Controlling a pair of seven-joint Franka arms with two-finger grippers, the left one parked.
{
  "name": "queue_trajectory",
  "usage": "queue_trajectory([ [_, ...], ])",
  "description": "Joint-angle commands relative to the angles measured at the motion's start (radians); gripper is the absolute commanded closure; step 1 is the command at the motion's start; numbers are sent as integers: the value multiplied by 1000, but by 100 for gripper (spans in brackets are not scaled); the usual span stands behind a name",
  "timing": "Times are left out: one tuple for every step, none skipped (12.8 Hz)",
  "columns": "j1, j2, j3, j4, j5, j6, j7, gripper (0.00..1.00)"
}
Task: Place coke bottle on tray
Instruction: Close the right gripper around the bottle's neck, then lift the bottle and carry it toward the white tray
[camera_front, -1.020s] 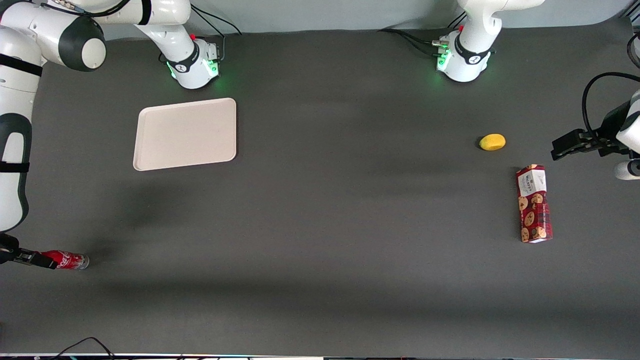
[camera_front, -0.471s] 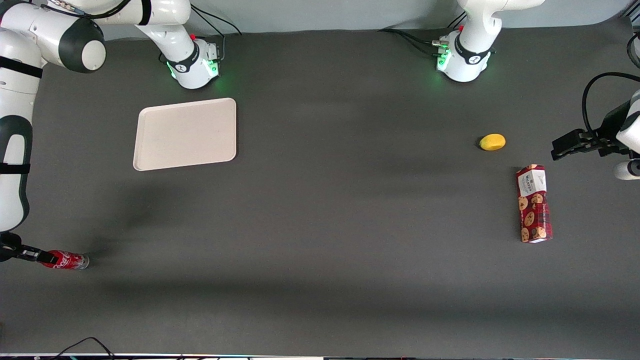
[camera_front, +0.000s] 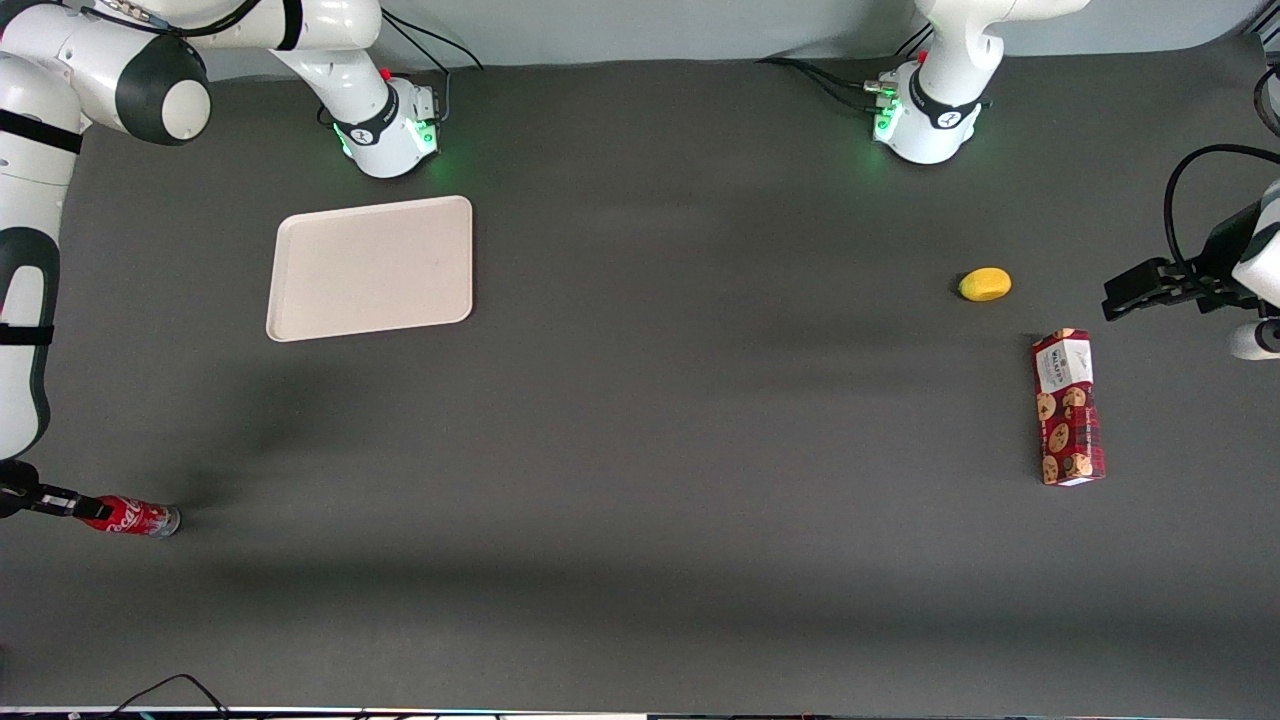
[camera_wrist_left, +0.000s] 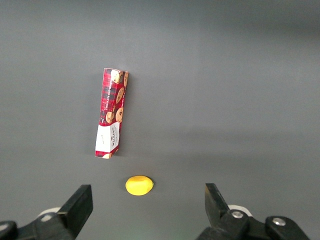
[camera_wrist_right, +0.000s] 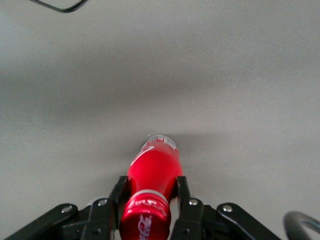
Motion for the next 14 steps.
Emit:
queue_trajectory([
  [-1,-90,-7,7,-10,-75,-2,100],
  [-1,-122,-8,6,-12,-89,8,100],
  [3,-151,-18,6,-17,-108,27,100],
  [10,-179,-29,3,-29,-130,32,100],
  [13,-212,-31,3,-56,-179,46,100],
  [16,-249,-27,-8,-87,-230,60,100],
  [16,-297,-23,-46,-108,-279,66,100],
  [17,-368,-18,-119,-122,-286,67,100],
  [17,-448,-6,-213,-130,-284,67,100],
  [19,-513,14,-282,-150,-283,75,100],
  [19,-571,47,-339,-176,-283,125,100],
  [19,-628,93,-406,-208,-283,182,100],
  [19,-692,132,-475,-240,-283,222,100],
  [17,-754,153,-550,-245,-278,239,100],
])
